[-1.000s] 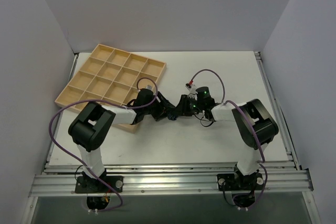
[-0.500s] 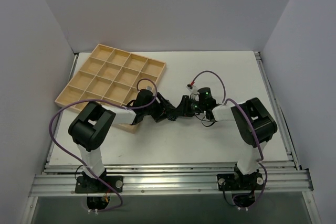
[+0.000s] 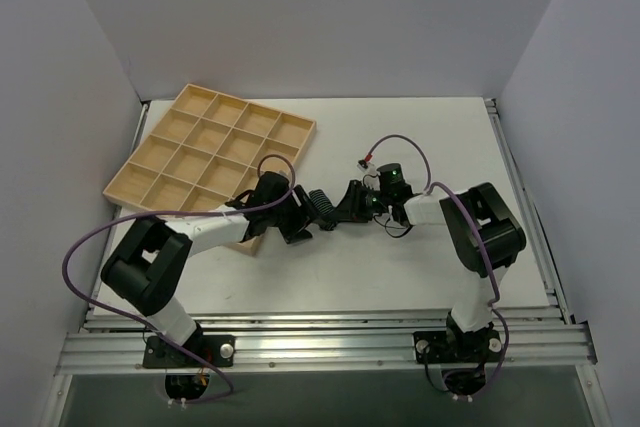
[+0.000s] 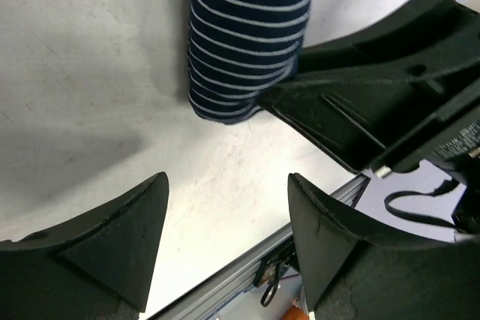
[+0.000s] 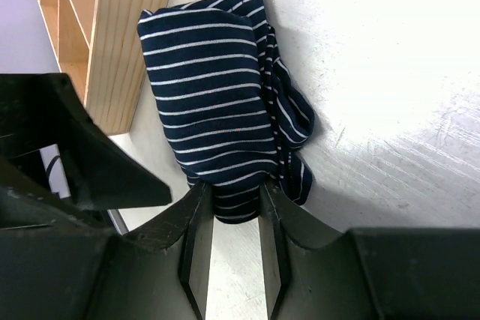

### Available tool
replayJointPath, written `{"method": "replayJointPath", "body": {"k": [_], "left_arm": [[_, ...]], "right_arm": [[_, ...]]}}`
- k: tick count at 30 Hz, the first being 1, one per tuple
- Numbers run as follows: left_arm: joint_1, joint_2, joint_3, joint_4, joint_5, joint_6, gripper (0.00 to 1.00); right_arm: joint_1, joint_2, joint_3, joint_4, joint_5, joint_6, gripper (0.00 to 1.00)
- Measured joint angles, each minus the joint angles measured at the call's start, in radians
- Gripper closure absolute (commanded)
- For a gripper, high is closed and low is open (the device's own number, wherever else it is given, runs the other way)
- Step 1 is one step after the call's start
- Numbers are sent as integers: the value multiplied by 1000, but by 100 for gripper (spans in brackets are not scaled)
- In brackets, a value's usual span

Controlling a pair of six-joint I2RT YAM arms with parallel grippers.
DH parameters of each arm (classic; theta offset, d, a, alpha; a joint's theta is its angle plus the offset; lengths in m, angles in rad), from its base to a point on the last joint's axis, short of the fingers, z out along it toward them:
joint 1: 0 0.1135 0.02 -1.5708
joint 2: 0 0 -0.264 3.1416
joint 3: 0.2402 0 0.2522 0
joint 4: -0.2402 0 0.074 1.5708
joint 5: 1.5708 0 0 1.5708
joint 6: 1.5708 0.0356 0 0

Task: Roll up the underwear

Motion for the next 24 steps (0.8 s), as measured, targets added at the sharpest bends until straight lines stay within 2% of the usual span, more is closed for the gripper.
{"method": "replayJointPath", "body": {"k": [3, 6, 10, 12, 18, 24], "left_arm": [[0, -24, 5, -31, -1, 8, 34], [1, -22, 32, -61, -4, 24, 47], [13, 23, 129, -61, 5, 53, 77], [23, 65, 185, -52, 12, 67, 84], [42, 157, 272, -22, 32, 100, 94], [43, 179, 279, -19, 41, 123, 96]], "right_arm": [[0, 0, 1, -3, 0, 1, 98], [0, 0, 1, -4, 0, 2, 98], [-2, 0, 3, -9, 1, 2, 98], [-4, -1, 3, -12, 1, 2, 98], [-5, -1, 13, -31, 1, 3, 98], [-5, -1, 19, -45, 1, 3, 98]]}}
